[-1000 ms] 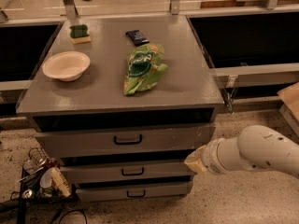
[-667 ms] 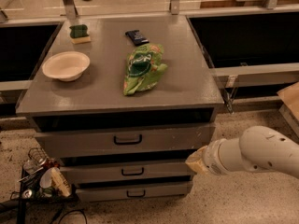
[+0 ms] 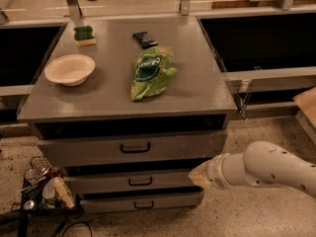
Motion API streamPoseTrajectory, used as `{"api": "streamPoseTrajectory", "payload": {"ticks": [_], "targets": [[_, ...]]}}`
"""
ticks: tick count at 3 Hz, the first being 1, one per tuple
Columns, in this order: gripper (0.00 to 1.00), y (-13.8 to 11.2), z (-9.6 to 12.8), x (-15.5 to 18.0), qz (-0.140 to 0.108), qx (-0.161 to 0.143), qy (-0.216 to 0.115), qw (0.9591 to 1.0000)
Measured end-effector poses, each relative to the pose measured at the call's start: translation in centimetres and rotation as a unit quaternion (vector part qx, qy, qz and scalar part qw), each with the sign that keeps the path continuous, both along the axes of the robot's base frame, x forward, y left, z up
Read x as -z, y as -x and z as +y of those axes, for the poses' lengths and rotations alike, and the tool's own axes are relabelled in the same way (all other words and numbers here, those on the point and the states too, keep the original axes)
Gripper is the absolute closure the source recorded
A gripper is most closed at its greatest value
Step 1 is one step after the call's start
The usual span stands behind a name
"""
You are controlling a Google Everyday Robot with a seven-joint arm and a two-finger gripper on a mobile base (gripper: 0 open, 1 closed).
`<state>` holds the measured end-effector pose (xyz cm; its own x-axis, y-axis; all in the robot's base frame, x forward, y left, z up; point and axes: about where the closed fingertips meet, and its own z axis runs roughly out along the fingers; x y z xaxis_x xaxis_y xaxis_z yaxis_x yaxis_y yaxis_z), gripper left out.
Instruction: Open middle drawer
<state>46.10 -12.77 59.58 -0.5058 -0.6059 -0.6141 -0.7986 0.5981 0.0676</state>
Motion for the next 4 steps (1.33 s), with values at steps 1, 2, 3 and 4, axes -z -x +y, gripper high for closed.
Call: {"api": "streamPoseTrajectory", "payload": {"ticks": [1, 2, 3, 4], "targets": [[1.0, -0.3, 0.9, 1.3, 0.007, 0.001, -0.012, 0.9999], [1.0, -0.1, 1.8, 2.8, 0.025, -0.011, -0.019, 0.9994], [1.0, -0.1, 1.8, 2.8, 0.026, -0.011, -0.019, 0.9994], [1.0, -0.3, 2.2, 3.9, 0.022, -0.028, -0.036, 0.9987]]}}
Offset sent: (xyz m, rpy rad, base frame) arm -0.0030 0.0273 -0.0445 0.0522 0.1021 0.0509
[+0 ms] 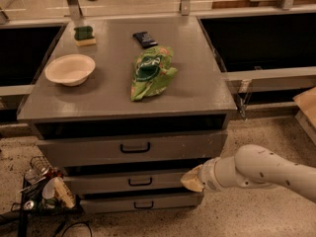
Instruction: Open middle drawer
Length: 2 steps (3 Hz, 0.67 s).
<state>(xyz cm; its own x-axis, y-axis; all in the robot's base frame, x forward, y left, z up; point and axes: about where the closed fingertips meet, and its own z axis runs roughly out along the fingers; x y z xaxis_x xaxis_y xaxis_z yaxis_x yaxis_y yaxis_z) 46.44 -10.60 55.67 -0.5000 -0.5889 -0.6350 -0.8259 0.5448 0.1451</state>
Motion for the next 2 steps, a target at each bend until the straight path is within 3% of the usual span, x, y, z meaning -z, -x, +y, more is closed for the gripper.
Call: {"api": "streamPoseTrajectory", "payload": {"ticks": [1, 2], "targets": [[1.0, -0.85, 0.97, 1.15, -0.004, -0.02, -0.033, 0.9993], [1.0, -0.96, 1.07, 1.57, -0.005, -0.019, -0.034, 0.9992]]}}
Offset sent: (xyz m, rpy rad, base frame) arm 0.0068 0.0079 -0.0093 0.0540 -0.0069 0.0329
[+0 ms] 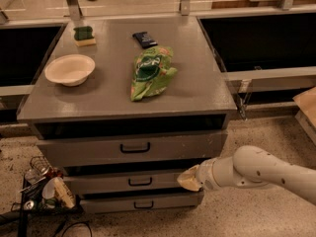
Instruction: Open middle drawer
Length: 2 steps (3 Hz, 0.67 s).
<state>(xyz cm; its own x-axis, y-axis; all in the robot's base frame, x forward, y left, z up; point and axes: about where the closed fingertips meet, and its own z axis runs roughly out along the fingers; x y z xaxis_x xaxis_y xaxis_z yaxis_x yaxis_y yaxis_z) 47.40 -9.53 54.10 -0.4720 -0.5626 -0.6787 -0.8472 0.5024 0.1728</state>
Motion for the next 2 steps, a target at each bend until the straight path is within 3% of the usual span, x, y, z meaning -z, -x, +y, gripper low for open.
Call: {"api": "streamPoseTrajectory", "payload": {"ticks": [1, 2], "targets": [[1.0, -0.4, 0.0, 0.2, -0.01, 0.029, 0.01, 0.9995], [1.0, -2.4, 0.7, 0.8, -0.032, 0.075, 0.026, 0.9963]]}}
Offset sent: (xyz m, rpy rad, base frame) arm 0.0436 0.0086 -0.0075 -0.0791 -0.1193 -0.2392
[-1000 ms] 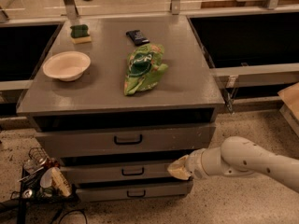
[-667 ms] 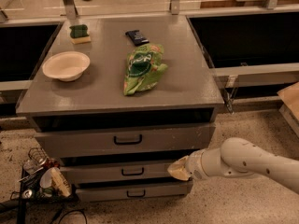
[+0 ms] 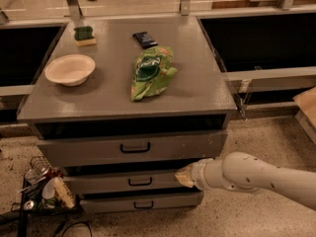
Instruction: Open middle drawer
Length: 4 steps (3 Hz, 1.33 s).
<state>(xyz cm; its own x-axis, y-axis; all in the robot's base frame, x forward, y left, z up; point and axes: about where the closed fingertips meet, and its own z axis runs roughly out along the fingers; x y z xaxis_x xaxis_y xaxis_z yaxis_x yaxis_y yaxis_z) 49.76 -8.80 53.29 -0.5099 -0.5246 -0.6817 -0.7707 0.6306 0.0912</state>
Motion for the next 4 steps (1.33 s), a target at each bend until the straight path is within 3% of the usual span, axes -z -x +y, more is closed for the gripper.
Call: {"api": "streamPoseTrajectory", "payload": {"ticks": [1, 4], "targets": [[1.0, -1.04, 0.22, 0.39, -0.01, 0.022, 0.007, 0.9997], [0.34, -1.14, 0.25, 0.43, -0.011, 0.024, 0.008, 0.9996]]}}
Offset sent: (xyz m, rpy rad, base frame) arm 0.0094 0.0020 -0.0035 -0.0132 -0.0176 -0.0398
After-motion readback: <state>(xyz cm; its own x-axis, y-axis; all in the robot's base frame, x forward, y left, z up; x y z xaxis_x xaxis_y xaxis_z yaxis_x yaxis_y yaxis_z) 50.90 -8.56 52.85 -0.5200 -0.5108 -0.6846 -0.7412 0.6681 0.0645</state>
